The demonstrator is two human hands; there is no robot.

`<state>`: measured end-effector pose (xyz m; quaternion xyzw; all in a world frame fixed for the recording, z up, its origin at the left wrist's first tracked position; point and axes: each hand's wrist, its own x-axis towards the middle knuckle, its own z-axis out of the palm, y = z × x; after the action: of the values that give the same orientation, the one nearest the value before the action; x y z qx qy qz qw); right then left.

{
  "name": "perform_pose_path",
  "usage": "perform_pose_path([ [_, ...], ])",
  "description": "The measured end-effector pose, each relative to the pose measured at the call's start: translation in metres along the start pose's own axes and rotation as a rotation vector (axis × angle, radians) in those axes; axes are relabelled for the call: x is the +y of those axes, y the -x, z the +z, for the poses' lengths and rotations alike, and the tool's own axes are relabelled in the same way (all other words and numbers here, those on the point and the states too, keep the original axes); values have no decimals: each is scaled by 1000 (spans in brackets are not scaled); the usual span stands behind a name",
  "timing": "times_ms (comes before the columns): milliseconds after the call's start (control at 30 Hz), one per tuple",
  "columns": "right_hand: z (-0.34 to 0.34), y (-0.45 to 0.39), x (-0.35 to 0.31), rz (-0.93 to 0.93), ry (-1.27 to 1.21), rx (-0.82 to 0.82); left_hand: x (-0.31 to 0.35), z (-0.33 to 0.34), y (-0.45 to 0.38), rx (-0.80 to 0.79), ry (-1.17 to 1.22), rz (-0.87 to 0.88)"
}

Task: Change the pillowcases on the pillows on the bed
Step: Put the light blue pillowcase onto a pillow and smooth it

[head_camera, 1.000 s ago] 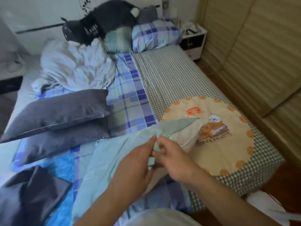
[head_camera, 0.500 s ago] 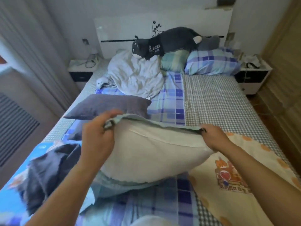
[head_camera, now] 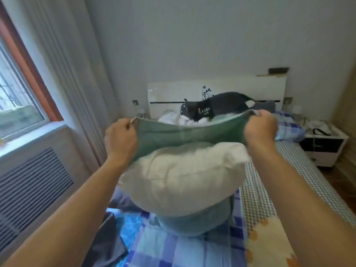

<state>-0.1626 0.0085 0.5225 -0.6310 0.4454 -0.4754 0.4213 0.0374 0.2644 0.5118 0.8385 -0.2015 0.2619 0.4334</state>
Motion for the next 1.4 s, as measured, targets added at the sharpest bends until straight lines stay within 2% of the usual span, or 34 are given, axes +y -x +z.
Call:
perform_pose_path([
  [67,-12,25,2,-33,-134,196,20,-5,10,173,120,84],
  [100,-7,52,1,-114,-191,216,35,0,23,201,204,136],
  [133,7,71,6,-178,-194,214,51,11,43,139,247,181],
  [167,22,82,9,-226,-110,149,65,26,63,-7,188,229],
  [200,30,79,14,-167,-40,83,70,38,78,-166,72,272],
  [233,25,69,11,-47,22,52,68,42,79,-245,-37,276],
  [267,15,51,6,52,-23,97,63,40,66,-223,-86,253],
  [300,-2,29,0,93,-116,184,59,31,46,-133,-80,240],
  [333,-23,15,-7,103,-184,270,59,14,26,-41,-29,216],
  [367,-40,9,-16,80,-189,280,67,-5,9,18,18,221],
  [400,-50,11,-27,23,-167,229,81,-20,-5,41,75,257],
  [433,-56,23,-43,-47,-126,78,100,-32,-17,13,125,296],
  [500,-67,46,-70,-175,-27,-307,146,-42,-35,-180,225,324],
  [533,-77,49,-84,-236,33,-412,166,-41,-47,-283,236,299],
  [567,-92,50,-98,-298,112,-453,182,-41,-55,-379,243,270],
  [633,-122,26,-117,-347,172,-431,193,-29,-74,-534,238,149],
  [700,-133,-23,-111,-218,201,-422,180,0,-87,-726,265,-61],
  [767,-132,-72,-61,62,251,-449,157,43,-84,-828,284,-212],
  [800,-128,-99,-18,230,193,-452,142,67,-77,-831,301,-268],
  [833,-128,-116,32,383,122,-389,130,96,-64,-817,361,-328],
  [900,-143,-129,145,597,185,-229,102,154,-22,-762,418,-405],
  [933,-155,-124,210,679,288,-179,86,180,11,-760,347,-377],
  [1000,-186,-94,331,804,512,-154,45,233,92,-921,138,-183],
  [1067,-206,-47,407,863,711,-263,-2,270,181,-1198,0,-19],
  [1133,-208,5,437,904,790,-446,-43,284,265,-1446,-162,139],
  [1167,-204,24,448,873,804,-548,-54,282,296,-1518,-219,195],
  [1233,-186,46,467,789,736,-672,-72,283,337,-1580,-254,286],
  [1400,-105,56,487,623,589,-751,-89,307,351,-1602,-330,337],
])
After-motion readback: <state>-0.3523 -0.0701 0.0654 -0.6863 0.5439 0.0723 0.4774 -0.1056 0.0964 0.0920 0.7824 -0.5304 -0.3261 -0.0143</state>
